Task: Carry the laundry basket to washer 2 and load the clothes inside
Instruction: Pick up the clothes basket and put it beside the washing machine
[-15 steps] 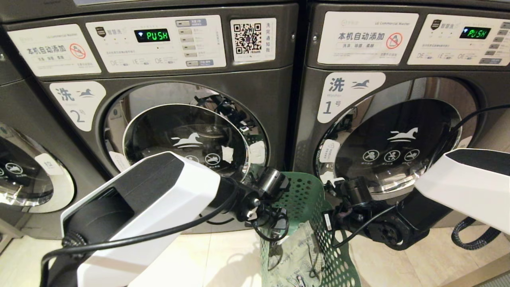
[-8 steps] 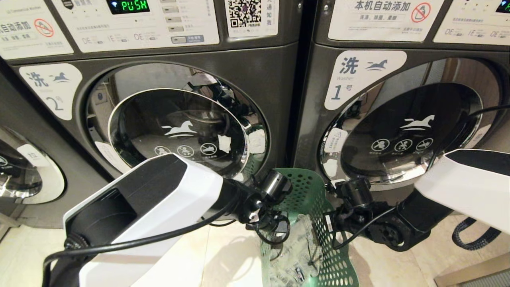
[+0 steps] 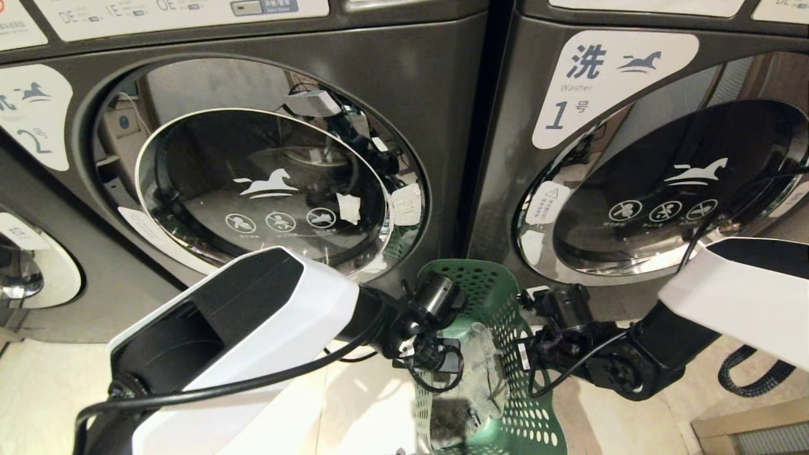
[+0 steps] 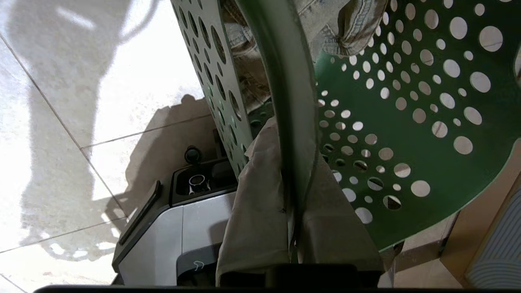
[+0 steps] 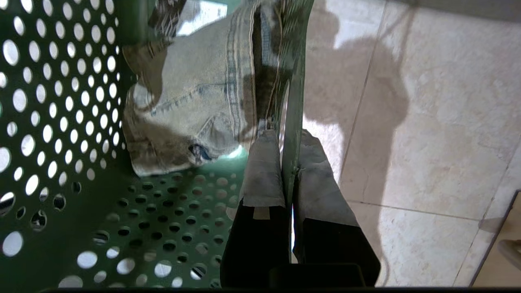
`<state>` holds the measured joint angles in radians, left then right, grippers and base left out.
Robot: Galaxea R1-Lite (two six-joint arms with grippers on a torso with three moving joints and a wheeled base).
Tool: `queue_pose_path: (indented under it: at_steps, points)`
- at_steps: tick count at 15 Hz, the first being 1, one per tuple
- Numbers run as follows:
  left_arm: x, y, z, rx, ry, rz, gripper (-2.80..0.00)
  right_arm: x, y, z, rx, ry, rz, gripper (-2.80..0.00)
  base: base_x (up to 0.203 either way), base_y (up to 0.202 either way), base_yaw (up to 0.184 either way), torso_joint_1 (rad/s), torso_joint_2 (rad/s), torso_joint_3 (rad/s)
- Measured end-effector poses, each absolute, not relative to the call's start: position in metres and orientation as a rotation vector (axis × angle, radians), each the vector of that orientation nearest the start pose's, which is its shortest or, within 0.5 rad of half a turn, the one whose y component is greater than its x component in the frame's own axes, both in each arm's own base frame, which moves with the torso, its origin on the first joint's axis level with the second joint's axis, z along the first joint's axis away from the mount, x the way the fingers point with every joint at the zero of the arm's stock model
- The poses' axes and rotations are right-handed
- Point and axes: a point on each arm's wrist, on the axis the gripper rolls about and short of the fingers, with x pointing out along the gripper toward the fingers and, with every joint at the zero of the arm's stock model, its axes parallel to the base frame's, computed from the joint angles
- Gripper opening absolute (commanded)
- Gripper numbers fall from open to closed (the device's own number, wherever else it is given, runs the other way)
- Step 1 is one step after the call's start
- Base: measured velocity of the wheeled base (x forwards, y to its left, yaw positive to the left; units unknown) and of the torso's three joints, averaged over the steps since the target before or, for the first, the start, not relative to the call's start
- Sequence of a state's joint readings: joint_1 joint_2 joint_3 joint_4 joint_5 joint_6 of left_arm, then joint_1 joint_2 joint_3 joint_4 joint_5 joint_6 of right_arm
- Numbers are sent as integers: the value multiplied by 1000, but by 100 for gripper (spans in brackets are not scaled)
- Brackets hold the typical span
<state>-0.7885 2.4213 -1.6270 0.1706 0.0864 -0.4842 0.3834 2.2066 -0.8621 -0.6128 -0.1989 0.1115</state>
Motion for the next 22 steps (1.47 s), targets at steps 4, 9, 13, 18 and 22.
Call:
queue_pose_path:
  at_steps: [4, 9, 13, 18, 22]
  points:
    - [325, -325, 41, -17, 1015, -408, -280, 341, 132, 19, -104, 715, 135, -280, 0, 0, 0, 6, 7, -208]
    - [325, -324, 40, -16, 1016, -407, -280, 340, 132, 18, -104, 719, 135, -280, 0, 0, 0, 0, 6, -144]
    - [326, -324, 41, -14, 1000, -386, -280, 335, 130, 14, -112, 726, 139, -280, 0, 0, 0, 4, 1, -33]
    - [325, -325, 41, -7, 999, -381, -280, 326, 126, 8, -127, 748, 136, -280, 0, 0, 0, 0, 0, 0]
    - [323, -326, 41, -4, 998, -385, -280, 320, 124, 7, -136, 765, 135, -280, 0, 0, 0, 0, 0, 0]
